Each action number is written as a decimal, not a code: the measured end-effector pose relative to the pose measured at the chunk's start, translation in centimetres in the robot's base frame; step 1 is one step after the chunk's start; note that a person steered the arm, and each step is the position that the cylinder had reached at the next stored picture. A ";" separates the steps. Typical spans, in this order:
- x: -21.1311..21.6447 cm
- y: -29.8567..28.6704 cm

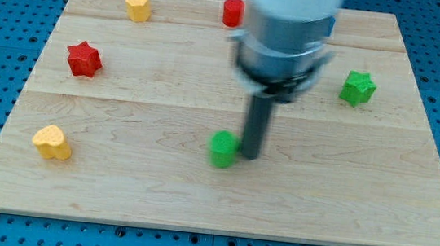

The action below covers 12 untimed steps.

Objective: Align the blue cube green circle and heart in a line

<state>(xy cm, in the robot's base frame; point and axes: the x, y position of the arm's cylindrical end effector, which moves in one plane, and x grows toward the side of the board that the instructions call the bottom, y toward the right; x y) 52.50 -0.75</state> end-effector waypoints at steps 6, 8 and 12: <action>-5.3 16.3; 0.0 17.1; -4.5 -9.7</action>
<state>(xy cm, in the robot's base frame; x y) 48.02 -10.46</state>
